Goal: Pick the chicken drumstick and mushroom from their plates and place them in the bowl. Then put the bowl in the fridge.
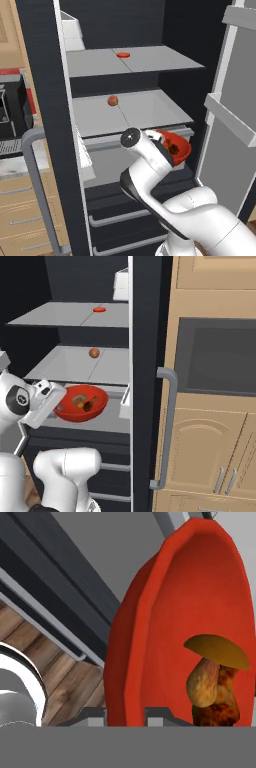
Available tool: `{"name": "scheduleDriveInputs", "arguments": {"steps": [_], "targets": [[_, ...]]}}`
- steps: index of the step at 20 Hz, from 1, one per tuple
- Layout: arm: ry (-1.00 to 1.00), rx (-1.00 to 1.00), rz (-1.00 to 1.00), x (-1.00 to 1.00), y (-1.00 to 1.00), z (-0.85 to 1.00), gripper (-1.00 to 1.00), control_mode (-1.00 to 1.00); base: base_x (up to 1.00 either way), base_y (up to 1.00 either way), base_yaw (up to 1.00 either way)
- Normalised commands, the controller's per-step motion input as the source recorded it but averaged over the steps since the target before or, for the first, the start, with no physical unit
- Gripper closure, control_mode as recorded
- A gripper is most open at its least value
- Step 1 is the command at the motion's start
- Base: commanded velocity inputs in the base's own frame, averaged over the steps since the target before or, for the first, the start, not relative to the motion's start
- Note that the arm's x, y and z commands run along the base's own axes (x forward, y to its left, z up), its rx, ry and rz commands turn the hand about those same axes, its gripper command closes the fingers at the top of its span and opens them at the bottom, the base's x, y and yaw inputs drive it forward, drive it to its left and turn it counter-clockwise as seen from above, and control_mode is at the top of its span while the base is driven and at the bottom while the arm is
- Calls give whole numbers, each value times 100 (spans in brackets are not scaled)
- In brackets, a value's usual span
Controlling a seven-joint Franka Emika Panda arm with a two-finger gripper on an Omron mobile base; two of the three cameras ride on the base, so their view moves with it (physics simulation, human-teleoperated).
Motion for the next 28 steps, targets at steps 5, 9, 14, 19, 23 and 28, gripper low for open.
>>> {"name": "scheduleDriveInputs", "arguments": {"steps": [5,9,14,19,23,28], "targets": [[0,0,19,-14,0,33,100,-100,0,0,0],[-8,0,17,-33,0,27,100,-100,0,0,0],[-3,0,6,-11,-6,31,100,-100,0,0,0],[-16,-1,4,5,-12,30,100,-100,0,0,0],[2,0,1,29,-4,19,100,-100,0,0,0],[15,0,0,52,0,17,100,-100,0,0,0]]}}
